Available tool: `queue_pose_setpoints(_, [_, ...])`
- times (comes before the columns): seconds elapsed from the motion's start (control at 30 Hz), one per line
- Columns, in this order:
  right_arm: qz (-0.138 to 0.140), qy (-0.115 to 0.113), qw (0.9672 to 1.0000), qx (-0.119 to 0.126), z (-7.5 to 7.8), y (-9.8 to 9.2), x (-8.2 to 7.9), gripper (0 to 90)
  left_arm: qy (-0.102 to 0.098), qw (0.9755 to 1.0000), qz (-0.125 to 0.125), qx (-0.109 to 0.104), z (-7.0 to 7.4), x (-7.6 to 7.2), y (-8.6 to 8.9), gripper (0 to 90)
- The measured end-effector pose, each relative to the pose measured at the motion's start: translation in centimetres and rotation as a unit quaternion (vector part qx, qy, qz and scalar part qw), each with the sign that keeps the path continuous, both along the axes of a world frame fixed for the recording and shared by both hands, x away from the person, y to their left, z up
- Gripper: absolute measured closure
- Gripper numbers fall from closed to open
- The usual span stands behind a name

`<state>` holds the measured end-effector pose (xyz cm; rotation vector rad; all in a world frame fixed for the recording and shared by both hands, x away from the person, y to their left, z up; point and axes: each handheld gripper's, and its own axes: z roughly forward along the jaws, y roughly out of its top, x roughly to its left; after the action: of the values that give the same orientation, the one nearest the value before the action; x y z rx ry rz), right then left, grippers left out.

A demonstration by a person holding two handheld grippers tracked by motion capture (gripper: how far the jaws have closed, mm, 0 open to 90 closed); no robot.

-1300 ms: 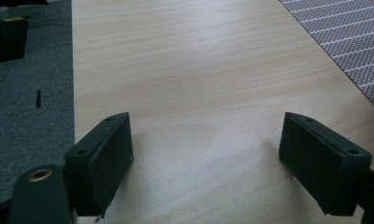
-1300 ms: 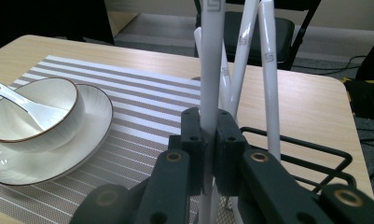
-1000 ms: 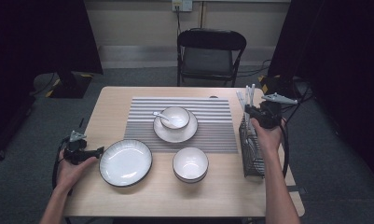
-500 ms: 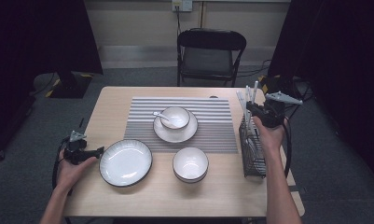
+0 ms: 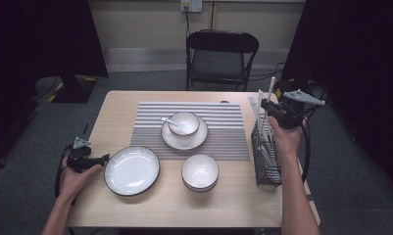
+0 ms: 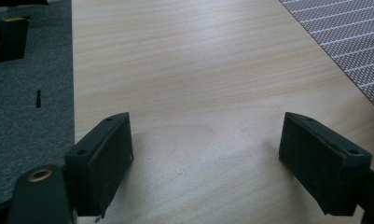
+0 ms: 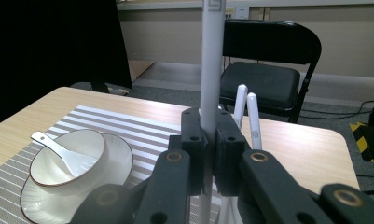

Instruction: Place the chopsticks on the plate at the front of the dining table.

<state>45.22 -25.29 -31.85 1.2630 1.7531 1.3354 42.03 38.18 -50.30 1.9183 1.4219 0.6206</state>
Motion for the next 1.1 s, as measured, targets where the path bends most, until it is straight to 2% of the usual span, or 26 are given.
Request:
queue_pose_setpoints(0.6, [0.014, -0.029, 0.9995, -0.001, 1.4, 0.9, 0.0, 85.3, 0.0, 1.0, 0.0, 0.0, 0.0, 0.0, 0.0, 17.0])
queue_pose_setpoints(1.1, [0.01, -0.042, 0.9991, -0.005, 2.7, 0.9, -0.2, 85.4, 0.0, 1.0, 0.0, 0.0, 0.0, 0.0, 0.0, 17.1])
